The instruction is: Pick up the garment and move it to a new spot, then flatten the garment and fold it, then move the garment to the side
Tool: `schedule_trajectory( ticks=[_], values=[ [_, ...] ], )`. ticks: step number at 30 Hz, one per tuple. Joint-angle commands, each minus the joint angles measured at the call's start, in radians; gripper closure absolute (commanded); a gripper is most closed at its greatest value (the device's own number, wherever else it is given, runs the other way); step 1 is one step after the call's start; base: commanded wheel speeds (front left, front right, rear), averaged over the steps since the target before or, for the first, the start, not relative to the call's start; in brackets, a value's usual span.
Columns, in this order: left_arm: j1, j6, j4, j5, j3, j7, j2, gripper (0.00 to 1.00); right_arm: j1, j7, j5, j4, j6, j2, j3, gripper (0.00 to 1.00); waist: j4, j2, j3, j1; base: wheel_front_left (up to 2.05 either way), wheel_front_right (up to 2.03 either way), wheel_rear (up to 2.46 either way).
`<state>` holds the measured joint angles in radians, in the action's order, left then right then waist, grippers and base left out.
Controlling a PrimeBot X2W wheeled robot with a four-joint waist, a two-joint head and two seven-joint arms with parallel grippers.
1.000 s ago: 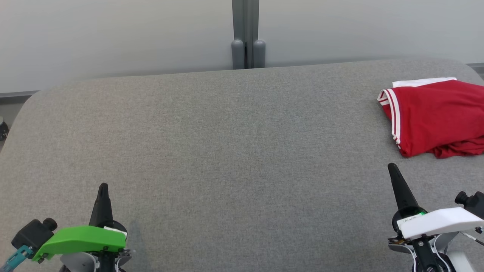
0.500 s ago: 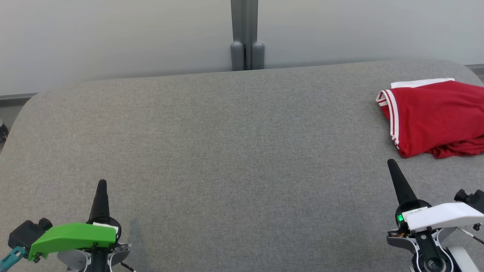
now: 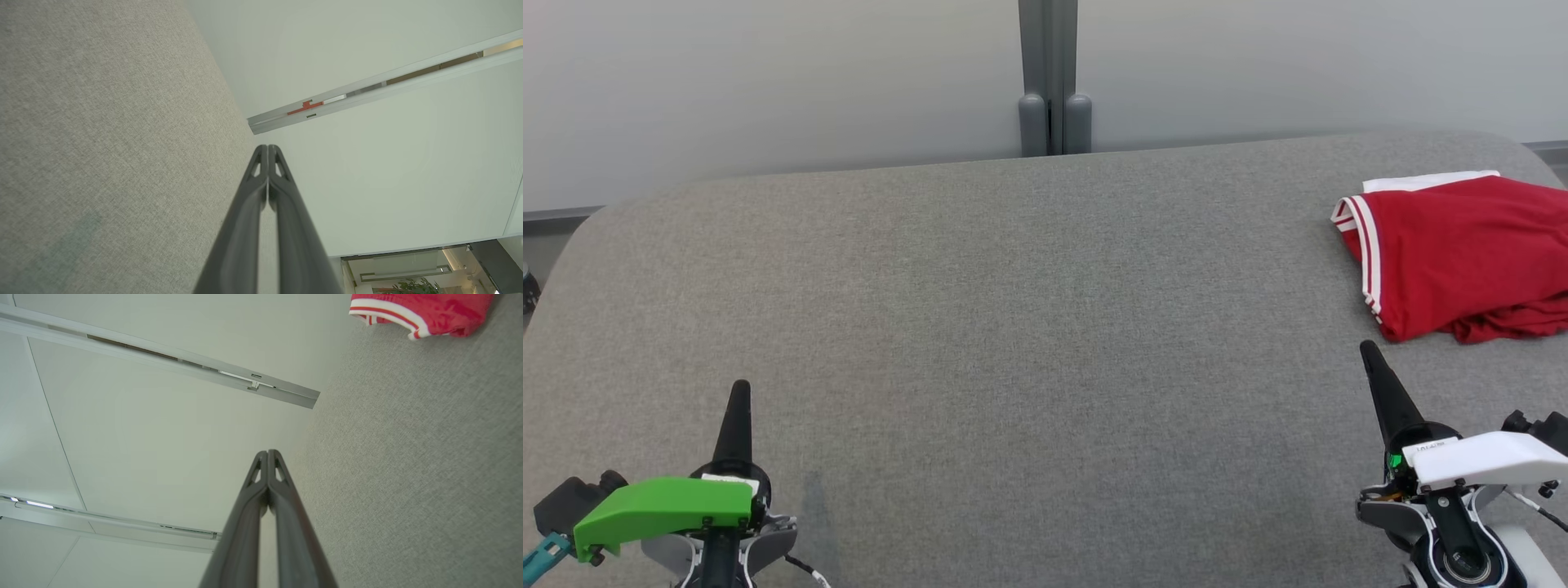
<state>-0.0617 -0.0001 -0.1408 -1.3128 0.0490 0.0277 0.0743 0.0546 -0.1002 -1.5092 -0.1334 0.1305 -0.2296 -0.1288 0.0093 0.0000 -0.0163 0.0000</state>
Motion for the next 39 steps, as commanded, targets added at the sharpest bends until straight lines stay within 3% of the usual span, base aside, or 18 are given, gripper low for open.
schedule_trajectory(
  ticks=[1,39],
  values=[
    [-0.024,-0.007,0.007,-0.024,0.009,0.007,-0.001,1.00,0.023,-0.009,-0.031,-0.001,0.000,-0.010,-0.007,1.00,0.000,0.0000,0.001,0.0000,0.00,0.00,0.00],
    [-0.043,-0.029,0.009,-0.298,0.064,0.080,-0.020,1.00,0.082,-0.087,-0.419,-0.050,0.000,-0.111,-0.125,1.00,-0.009,0.0000,0.017,0.0000,0.00,0.00,0.00]
  ],
)
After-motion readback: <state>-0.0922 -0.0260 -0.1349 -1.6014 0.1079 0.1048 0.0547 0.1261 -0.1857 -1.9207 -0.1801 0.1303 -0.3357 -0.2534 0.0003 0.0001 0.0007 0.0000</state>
